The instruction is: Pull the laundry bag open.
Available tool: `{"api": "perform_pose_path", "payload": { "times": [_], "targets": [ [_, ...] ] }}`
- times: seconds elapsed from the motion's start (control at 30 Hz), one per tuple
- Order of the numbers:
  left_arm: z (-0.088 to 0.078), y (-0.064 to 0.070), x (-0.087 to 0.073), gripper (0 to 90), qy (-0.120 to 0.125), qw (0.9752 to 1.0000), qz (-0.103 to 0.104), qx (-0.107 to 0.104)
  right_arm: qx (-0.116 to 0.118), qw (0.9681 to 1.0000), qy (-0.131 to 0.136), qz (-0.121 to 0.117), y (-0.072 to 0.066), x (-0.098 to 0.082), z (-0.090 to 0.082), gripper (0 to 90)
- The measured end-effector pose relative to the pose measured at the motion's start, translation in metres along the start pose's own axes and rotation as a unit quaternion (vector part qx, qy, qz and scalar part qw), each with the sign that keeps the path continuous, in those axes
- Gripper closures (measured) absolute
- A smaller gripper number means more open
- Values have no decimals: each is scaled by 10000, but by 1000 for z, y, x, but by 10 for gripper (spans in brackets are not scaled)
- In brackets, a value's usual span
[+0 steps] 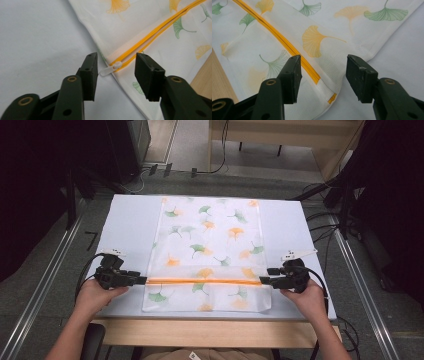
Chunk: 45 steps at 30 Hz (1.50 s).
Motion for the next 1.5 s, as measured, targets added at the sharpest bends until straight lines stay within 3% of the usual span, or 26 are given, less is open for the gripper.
{"api": "perform_pose_path", "payload": {
  "times": [0.3,0.5,0.63,0.9,1.0,1.17,1.33,1.43,1.5],
  "targets": [
    [-2,-6,4,373,258,9993,141,238,-203,9995,224,-11,8,1,-6,400],
    [-8,-13,4,343,406,9985,63,356,-481,9976,483,129,24,0,-18,365],
    [-15,-20,4,331,520,9971,60,552,-580,9963,595,203,33,-2,-23,350],
    [-26,-32,3,311,751,9944,-13,742,-928,9926,775,92,53,-7,-27,311],
    [-30,-36,3,293,844,9930,-35,831,-1044,9914,774,159,60,-9,-25,289],
    [-30,-43,1,273,895,9905,-90,1041,-1088,9915,684,218,65,-9,-20,291],
    [-27,-47,0,263,890,9900,-139,1086,-1134,9907,723,218,65,-6,-19,293],
    [-25,-50,-1,251,853,9898,-173,1125,-909,9937,628,157,63,-8,-17,232],
    [-25,-51,-2,248,850,9898,-203,1129,-947,9937,575,156,63,-9,-16,240]
  ]
}}
Point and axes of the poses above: each handheld gripper's, and its own axes: z roughly forward along the jaws, x roughly out of its top, y roughly to its right, the point moved 9 cm from there along z, roughly forward along the jaws, and after that the axes turned 2 degrees about -y, right-handed, at the moved point
